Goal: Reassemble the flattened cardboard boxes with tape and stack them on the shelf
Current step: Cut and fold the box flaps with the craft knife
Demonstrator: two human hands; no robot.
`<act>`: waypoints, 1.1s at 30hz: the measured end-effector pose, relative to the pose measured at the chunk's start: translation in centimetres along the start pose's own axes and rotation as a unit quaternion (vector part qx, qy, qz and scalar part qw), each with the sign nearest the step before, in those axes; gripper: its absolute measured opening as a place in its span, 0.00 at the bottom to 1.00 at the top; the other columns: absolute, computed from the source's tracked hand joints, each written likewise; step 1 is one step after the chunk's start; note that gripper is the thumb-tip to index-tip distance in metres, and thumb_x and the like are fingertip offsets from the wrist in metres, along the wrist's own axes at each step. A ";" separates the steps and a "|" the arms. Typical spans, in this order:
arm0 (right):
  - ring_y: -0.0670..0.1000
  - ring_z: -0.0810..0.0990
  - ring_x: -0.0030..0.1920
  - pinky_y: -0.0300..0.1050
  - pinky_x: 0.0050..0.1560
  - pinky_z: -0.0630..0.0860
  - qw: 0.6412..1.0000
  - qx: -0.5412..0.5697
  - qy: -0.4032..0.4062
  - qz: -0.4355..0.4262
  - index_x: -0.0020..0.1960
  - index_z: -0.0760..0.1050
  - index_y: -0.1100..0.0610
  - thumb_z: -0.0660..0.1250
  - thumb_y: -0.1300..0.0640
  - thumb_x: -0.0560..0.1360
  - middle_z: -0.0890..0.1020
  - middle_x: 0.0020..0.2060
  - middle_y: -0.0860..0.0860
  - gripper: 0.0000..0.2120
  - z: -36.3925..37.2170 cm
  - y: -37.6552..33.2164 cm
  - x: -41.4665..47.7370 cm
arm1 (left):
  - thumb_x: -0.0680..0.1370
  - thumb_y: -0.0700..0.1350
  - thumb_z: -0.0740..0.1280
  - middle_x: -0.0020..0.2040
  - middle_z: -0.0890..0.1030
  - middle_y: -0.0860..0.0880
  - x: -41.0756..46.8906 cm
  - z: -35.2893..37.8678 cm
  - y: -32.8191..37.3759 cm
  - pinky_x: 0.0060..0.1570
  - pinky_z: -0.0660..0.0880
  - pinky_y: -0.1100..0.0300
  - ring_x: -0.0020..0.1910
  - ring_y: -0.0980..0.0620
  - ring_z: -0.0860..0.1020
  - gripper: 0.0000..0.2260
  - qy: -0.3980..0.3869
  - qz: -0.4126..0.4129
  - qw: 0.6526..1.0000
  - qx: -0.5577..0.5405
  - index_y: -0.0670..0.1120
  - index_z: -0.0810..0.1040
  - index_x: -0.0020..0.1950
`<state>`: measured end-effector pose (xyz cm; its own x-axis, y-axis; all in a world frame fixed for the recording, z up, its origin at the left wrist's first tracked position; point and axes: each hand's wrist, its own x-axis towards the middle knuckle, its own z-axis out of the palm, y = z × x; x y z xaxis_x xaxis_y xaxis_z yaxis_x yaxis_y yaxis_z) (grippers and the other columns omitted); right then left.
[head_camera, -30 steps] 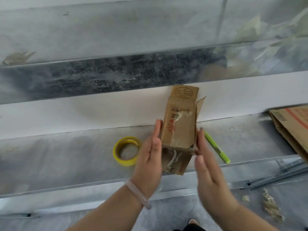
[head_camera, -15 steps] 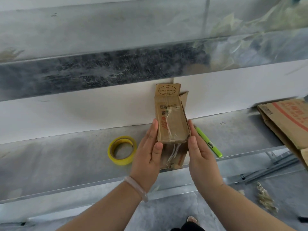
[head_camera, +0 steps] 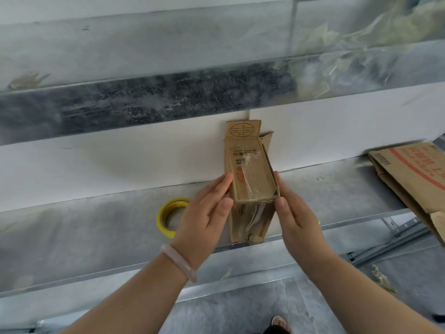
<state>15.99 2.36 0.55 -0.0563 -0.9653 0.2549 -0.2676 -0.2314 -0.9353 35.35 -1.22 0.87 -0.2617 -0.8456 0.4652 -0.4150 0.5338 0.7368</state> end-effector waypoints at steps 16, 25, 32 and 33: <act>0.46 0.80 0.55 0.40 0.57 0.77 0.971 -0.118 0.054 -0.202 0.47 0.83 0.51 0.72 0.53 0.71 0.82 0.53 0.47 0.06 -1.8 0.3 1.9 | 0.76 0.45 0.71 0.45 0.83 0.47 3.1 -2.1 0.5 0.48 0.74 0.57 0.44 0.49 0.79 0.07 -0.046 0.287 0.937 0.194 0.44 0.85 0.51; 0.36 0.64 0.71 0.31 0.69 0.62 0.995 -0.030 0.084 -0.040 0.78 0.50 0.41 0.54 0.48 0.79 0.64 0.71 0.29 0.29 3.2 1.0 -2.4 | 0.80 0.41 0.61 0.73 0.67 0.42 -2.3 2.0 0.0 0.71 0.61 0.56 0.71 0.45 0.67 0.23 0.006 0.159 0.970 0.182 0.39 0.63 0.74; 0.33 0.48 0.75 0.29 0.72 0.52 0.997 0.059 -0.029 0.042 0.76 0.40 0.40 0.53 0.47 0.82 0.49 0.76 0.32 0.29 2.2 0.6 -2.5 | 0.80 0.47 0.59 0.78 0.54 0.42 -3.5 2.5 0.5 0.73 0.58 0.54 0.77 0.45 0.56 0.30 -0.039 0.106 0.986 0.123 0.43 0.50 0.78; 0.31 0.51 0.74 0.26 0.70 0.54 0.994 0.077 -0.034 0.067 0.76 0.43 0.40 0.53 0.47 0.83 0.52 0.75 0.32 0.26 1.7 0.5 -2.6 | 0.80 0.49 0.61 0.76 0.59 0.43 -3.0 2.0 0.6 0.72 0.61 0.54 0.75 0.46 0.60 0.29 -0.034 0.112 0.982 0.150 0.45 0.54 0.78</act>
<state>17.59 4.55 -0.99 -0.0142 -0.9936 0.1125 -0.1109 -0.1102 -0.9877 34.11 1.68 -1.08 -0.4287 -0.7100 0.5587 -0.5749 0.6914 0.4376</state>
